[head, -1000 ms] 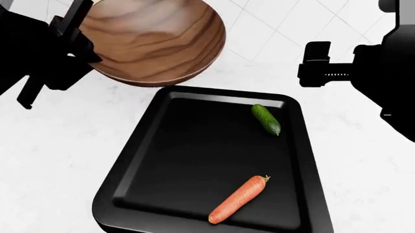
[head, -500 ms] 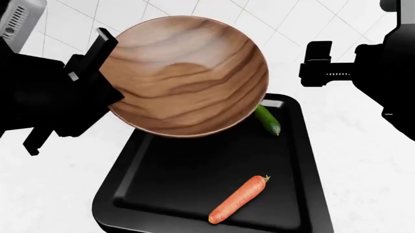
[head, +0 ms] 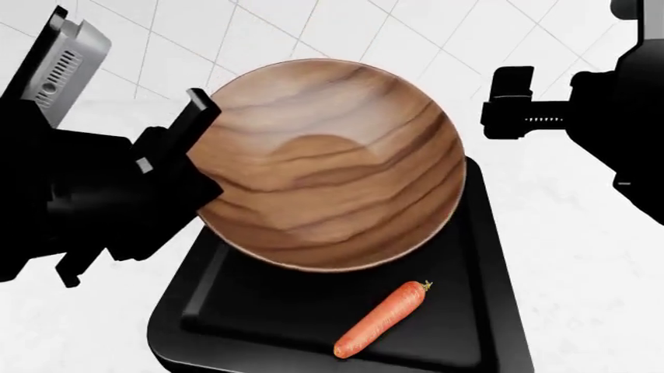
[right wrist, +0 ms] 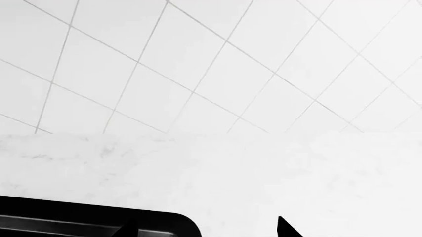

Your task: Place the two vegetables and bowl onto the tray for setting up a vegetable dip station.

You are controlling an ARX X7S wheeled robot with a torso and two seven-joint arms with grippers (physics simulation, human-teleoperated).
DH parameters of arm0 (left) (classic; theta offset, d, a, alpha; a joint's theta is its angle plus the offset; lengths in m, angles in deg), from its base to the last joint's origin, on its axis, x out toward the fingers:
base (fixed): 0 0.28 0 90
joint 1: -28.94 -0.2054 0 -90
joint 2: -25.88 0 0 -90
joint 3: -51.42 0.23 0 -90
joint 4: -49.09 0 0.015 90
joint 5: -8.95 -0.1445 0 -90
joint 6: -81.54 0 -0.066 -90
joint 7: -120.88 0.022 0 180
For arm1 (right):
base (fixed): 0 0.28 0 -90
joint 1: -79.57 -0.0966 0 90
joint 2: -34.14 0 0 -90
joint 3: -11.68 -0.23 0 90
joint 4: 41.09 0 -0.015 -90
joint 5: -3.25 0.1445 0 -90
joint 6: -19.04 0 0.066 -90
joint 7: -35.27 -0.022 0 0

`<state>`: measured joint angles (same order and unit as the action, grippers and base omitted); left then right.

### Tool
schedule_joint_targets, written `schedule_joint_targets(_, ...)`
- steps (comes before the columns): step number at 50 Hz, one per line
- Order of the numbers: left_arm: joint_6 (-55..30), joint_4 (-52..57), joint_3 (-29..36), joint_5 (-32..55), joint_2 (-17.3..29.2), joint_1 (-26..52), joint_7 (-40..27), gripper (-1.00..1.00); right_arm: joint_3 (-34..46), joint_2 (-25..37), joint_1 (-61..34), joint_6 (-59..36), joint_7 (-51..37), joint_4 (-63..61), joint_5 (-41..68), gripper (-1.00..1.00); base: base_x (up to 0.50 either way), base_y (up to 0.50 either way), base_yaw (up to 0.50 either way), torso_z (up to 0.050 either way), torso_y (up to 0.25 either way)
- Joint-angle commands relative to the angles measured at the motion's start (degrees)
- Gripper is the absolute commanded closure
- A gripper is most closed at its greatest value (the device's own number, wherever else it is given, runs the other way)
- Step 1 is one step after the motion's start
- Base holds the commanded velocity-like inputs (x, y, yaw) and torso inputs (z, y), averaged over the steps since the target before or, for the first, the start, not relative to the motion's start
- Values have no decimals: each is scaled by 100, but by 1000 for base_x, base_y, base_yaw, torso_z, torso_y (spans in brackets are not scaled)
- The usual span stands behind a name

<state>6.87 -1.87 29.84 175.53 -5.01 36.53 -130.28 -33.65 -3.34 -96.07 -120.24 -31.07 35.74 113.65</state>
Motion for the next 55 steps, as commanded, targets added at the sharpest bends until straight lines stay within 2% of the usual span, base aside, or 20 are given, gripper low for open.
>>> schedule_joint_targets(1, 148, 192, -29, -10, -45, -55, 9, 100, 6, 15, 15, 7, 1, -13, -7, -100, 0, 0, 0, 0, 10)
schedule_joint_targets(55, 594, 513, -5, -56, -57, -514, 137, 100, 63, 13, -43, -39, -38, -19, 2, -100, 0, 0, 0, 0, 0)
